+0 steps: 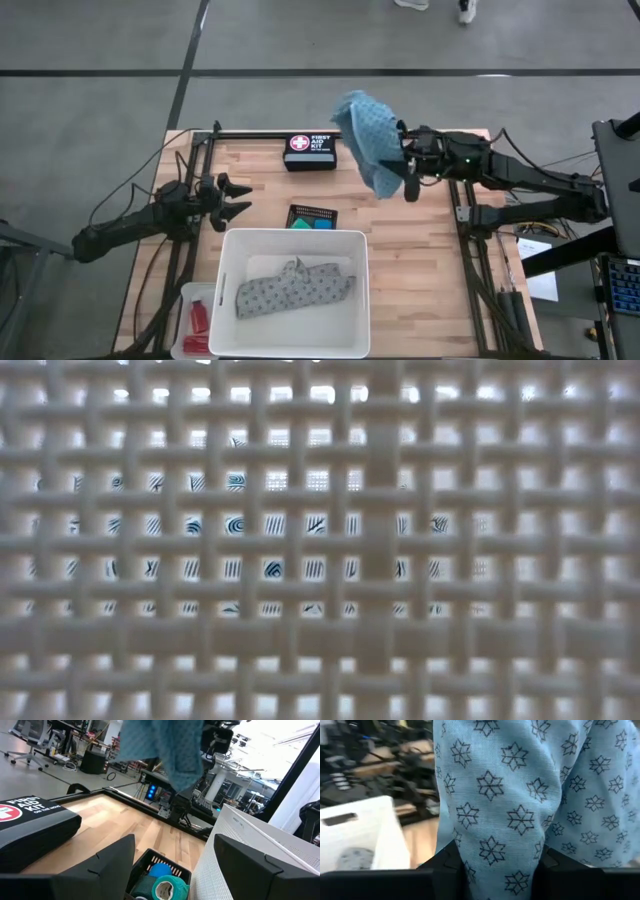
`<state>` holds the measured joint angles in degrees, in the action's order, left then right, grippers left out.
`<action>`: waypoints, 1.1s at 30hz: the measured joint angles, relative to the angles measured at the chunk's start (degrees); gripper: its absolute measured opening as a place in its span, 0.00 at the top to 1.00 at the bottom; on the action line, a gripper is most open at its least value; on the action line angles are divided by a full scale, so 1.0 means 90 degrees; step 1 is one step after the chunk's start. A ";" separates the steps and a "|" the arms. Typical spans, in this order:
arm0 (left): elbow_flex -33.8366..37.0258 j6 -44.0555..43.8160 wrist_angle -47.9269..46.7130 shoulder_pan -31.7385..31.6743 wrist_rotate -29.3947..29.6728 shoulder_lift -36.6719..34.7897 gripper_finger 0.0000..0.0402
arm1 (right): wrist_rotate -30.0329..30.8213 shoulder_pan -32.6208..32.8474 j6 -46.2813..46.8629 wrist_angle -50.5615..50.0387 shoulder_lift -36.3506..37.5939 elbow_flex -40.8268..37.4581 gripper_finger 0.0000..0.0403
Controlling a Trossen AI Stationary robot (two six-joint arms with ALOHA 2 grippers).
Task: Pick & Place Medicine items
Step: Put the blue patient gown into the large white bin
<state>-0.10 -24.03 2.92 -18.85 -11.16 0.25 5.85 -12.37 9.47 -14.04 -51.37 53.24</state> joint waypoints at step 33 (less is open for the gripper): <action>0.0000 0.0000 0.0001 0.0002 -0.0001 0.0000 0.31 | -0.3246 0.1643 -0.2521 0.2653 -0.2443 0.1817 0.70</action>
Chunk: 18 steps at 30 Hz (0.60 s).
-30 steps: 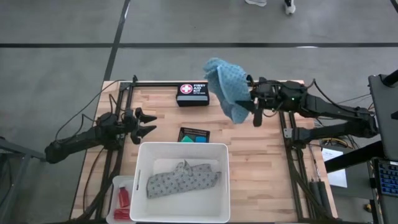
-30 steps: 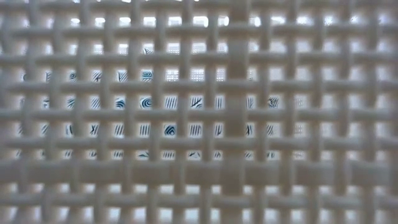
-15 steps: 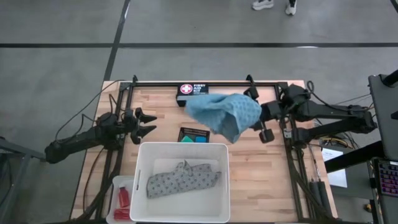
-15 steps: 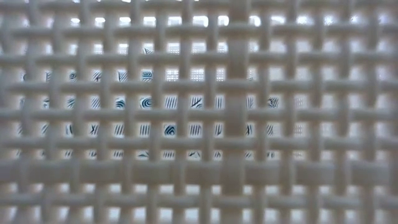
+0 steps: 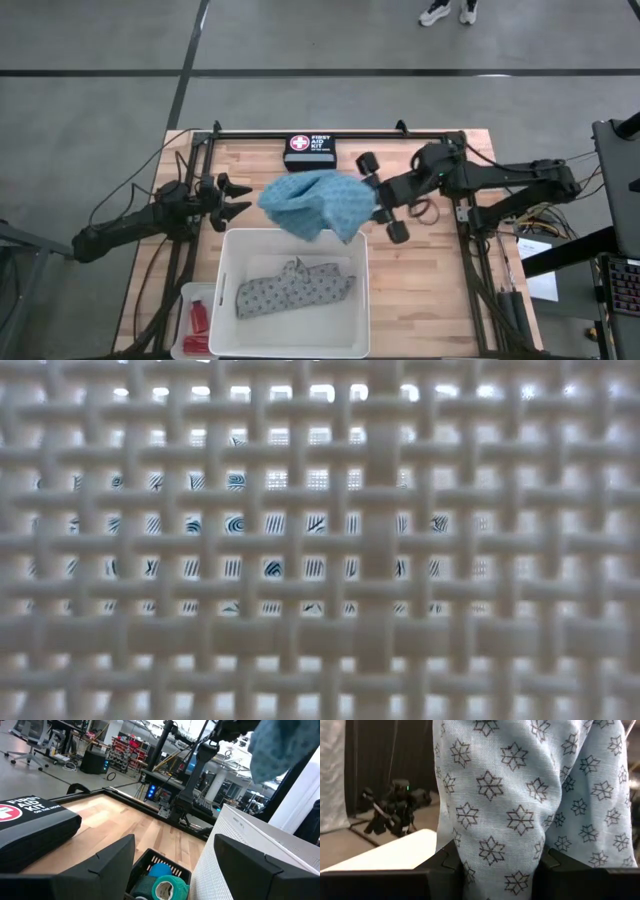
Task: Pick & Place Medicine items
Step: Put the blue patient gown into the large white bin
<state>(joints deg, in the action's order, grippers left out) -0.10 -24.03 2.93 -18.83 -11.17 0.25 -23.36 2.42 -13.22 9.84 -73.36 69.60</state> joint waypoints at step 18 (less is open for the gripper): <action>0.0000 0.0000 -0.0002 0.0000 -0.0001 0.0000 0.31 | 0.3137 0.1597 0.0969 -0.2915 -0.1258 0.1820 0.70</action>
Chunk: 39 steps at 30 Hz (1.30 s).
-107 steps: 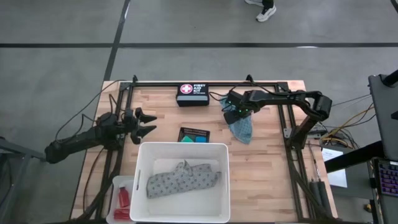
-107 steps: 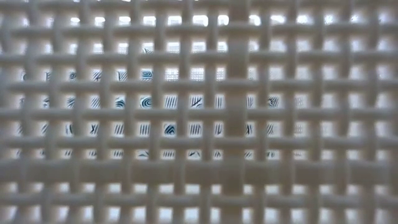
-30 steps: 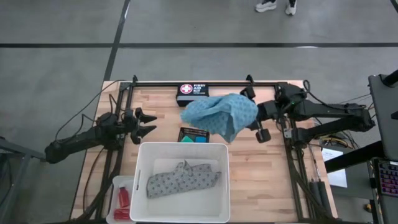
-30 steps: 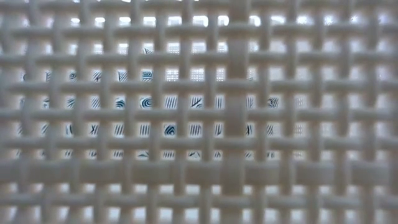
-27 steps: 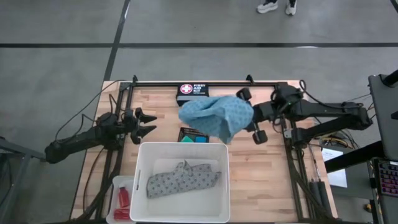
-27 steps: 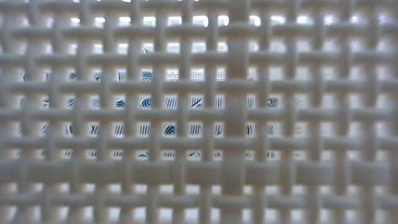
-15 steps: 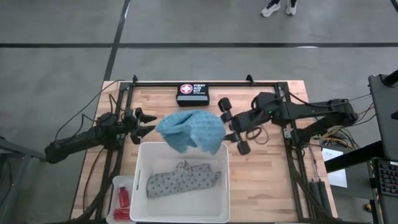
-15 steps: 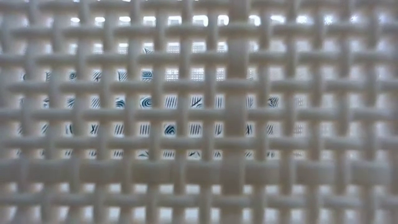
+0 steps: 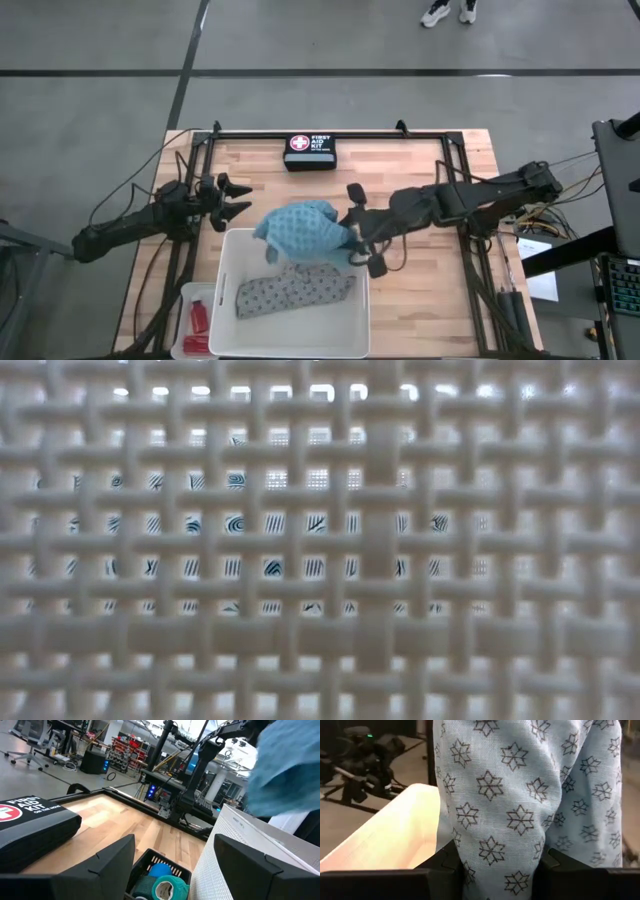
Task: Pick & Place Medicine items
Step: Put the blue patient gown into the large white bin
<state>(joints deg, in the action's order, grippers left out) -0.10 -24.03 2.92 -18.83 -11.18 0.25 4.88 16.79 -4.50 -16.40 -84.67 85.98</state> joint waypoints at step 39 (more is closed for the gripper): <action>-0.0002 -0.0002 0.0000 0.0000 0.0019 0.0291 0.31 | -0.0030 0.0306 0.2789 -0.1115 -0.1645 -0.0146 0.70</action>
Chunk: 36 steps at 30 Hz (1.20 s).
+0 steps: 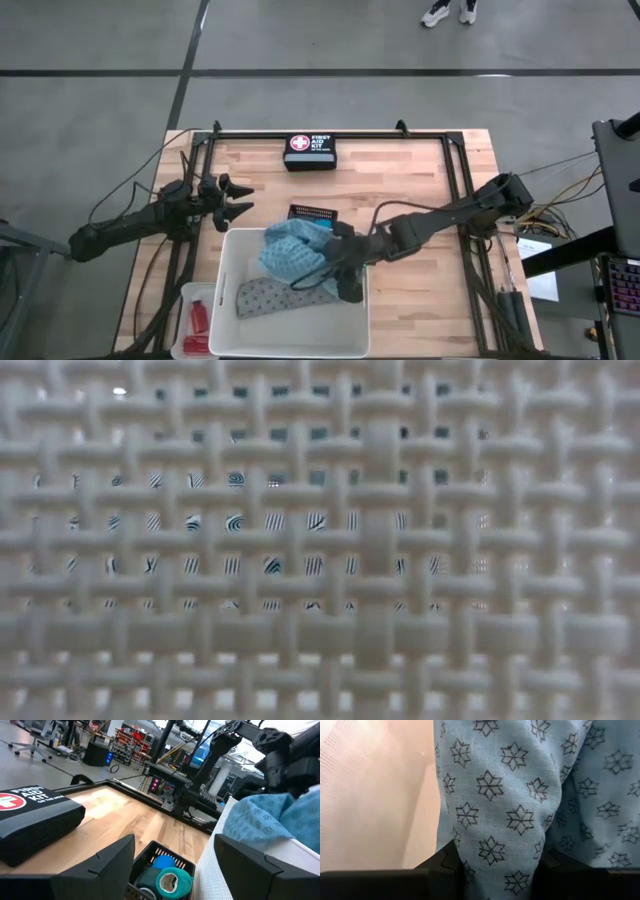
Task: Pick & Place Medicine items
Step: Put the blue patient gown into the large white bin
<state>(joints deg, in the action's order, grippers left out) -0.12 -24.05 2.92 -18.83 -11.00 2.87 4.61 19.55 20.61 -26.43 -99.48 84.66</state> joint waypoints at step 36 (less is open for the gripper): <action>0.0000 0.0001 0.0000 0.0000 0.0001 0.0081 0.31 | 0.0227 -0.0005 0.0228 0.0444 -0.0059 -0.0053 0.24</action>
<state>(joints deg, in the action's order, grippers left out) -0.12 -24.04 2.92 -18.83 -10.99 3.60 6.65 19.51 22.66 -22.44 -100.01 84.18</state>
